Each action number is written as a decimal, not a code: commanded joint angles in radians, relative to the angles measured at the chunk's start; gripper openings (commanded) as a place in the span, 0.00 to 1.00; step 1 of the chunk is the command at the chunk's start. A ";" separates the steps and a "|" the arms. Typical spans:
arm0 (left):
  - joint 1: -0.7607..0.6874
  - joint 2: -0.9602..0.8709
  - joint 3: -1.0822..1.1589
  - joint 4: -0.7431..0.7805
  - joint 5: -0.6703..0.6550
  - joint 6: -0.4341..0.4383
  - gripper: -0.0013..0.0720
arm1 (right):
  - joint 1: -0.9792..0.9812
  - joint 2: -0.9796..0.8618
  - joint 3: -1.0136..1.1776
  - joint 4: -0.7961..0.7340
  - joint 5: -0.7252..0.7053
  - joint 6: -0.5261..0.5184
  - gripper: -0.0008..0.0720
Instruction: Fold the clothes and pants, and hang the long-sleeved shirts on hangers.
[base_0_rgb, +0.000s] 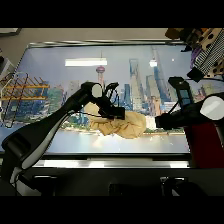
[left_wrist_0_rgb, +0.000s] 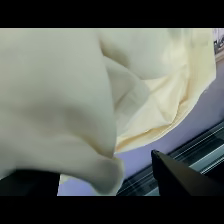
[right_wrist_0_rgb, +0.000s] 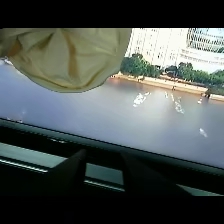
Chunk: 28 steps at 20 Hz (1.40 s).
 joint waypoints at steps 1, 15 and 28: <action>0.075 0.055 0.001 -0.002 -0.072 0.022 0.87 | 0.001 0.011 -0.002 0.097 -0.110 0.071 0.48; 0.632 0.308 -0.001 0.108 -0.231 0.115 0.87 | -0.494 -0.189 -0.237 0.587 -0.145 -0.335 0.54; 0.714 0.311 -0.001 0.108 -0.332 0.121 0.87 | -0.221 -0.307 -0.590 0.679 -0.633 -0.250 0.60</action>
